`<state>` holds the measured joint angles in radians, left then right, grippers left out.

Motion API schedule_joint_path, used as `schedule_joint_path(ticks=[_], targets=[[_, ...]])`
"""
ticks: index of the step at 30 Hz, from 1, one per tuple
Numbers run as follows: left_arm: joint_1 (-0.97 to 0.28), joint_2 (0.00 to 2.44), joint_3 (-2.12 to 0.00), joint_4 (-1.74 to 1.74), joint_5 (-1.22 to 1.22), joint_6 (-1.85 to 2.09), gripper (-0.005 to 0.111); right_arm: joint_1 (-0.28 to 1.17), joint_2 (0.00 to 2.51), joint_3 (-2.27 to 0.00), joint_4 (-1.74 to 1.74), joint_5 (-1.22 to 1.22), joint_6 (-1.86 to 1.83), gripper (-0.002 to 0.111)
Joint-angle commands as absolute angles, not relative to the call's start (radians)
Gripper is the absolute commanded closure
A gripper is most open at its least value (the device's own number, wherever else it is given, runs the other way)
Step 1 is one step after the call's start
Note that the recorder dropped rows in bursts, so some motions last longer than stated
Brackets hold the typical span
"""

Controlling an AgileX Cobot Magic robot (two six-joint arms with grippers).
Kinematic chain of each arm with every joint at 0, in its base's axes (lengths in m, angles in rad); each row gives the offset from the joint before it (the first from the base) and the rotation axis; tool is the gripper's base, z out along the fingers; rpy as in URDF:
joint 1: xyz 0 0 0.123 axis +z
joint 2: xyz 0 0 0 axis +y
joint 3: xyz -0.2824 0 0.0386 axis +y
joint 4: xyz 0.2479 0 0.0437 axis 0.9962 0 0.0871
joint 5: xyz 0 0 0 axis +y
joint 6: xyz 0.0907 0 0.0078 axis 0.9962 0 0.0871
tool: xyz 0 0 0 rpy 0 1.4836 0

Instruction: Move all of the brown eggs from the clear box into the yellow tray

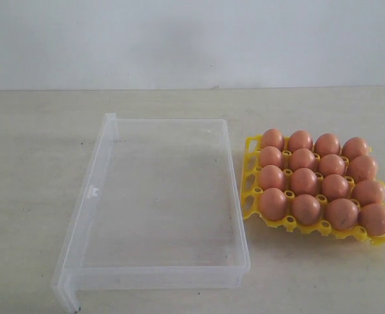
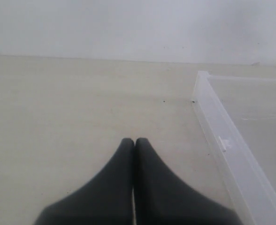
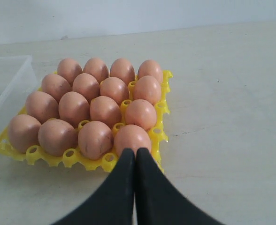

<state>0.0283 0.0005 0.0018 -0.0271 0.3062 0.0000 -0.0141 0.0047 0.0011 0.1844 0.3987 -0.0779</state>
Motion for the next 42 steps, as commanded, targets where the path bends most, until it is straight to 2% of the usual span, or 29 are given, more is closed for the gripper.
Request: schedule_joint_path(ticks=[1,42], targets=[[0.025,0.0,0.0,-0.028,0.298,-0.007,0.111,-0.02,0.0,0.0,0.177,0.389,-0.079,0.109],[0.054,0.0,0.0,-0.028,0.305,-0.007,0.111,-0.02,0.0,0.0,0.177,0.387,-0.077,0.109]])
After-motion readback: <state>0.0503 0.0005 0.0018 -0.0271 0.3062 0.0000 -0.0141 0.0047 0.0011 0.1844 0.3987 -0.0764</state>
